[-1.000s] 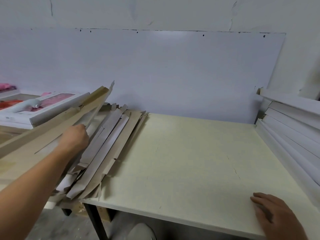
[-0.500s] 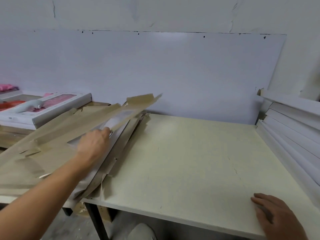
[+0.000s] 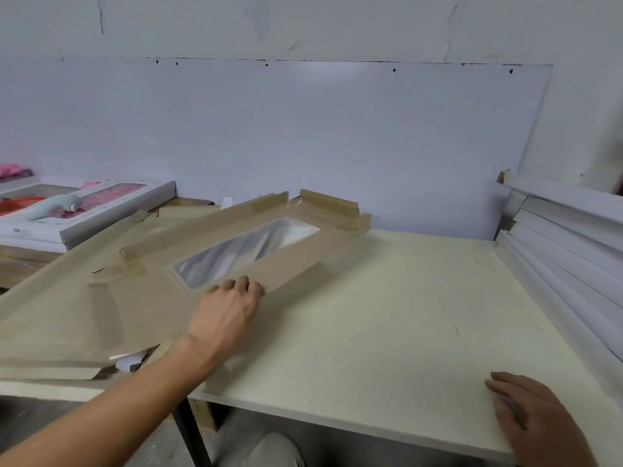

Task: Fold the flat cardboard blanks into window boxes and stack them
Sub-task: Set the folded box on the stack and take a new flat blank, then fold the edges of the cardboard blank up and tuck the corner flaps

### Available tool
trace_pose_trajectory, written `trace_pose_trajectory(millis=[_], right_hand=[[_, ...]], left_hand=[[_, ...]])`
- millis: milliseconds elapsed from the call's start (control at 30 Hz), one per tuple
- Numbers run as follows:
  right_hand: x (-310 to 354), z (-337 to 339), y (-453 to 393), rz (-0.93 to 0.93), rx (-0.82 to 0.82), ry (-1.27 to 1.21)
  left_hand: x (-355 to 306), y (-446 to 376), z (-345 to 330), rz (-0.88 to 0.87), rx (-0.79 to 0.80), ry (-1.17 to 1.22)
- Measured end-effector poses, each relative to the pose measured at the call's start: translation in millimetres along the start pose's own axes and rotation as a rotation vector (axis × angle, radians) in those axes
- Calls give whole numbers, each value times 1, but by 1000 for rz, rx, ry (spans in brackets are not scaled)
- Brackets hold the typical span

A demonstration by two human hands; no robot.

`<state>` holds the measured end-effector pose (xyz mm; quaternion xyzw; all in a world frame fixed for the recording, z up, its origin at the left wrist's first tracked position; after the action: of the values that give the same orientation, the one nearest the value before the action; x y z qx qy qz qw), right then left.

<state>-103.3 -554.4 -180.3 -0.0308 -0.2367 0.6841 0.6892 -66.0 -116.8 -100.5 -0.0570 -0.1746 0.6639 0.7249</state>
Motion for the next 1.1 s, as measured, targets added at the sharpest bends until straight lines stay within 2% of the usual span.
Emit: trace_pose_trajectory(millis=[400, 567, 700, 900, 967, 1100], right_hand=[[-1, -2, 0, 2, 28, 23], [-11, -4, 0, -6, 16, 25], [-10, -5, 3, -35, 43, -17], [0, 6, 9, -48, 13, -106], [2, 8, 9, -11, -33, -72], [8, 9, 6, 181, -103, 162]], left_hand=[[-47, 28, 0, -169, 14, -4], [-64, 38, -2, -298, -102, 12], [-75, 47, -18, -337, -86, 25], [-93, 55, -18, -444, -151, 111], [-96, 58, -19, -474, -162, 128], [-101, 62, -19, -537, -187, 161]])
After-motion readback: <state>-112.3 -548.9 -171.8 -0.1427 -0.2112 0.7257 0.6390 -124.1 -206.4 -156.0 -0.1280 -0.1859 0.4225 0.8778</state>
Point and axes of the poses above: each hand's wrist, its own y-axis away from the middle knuckle, its own z-axis out of the back of the hand, x = y × z, the point moved 6 cm from there along -y, towards the middle knuckle, and after that the axes turned 9 degrees about y, right-handed, at the moved point
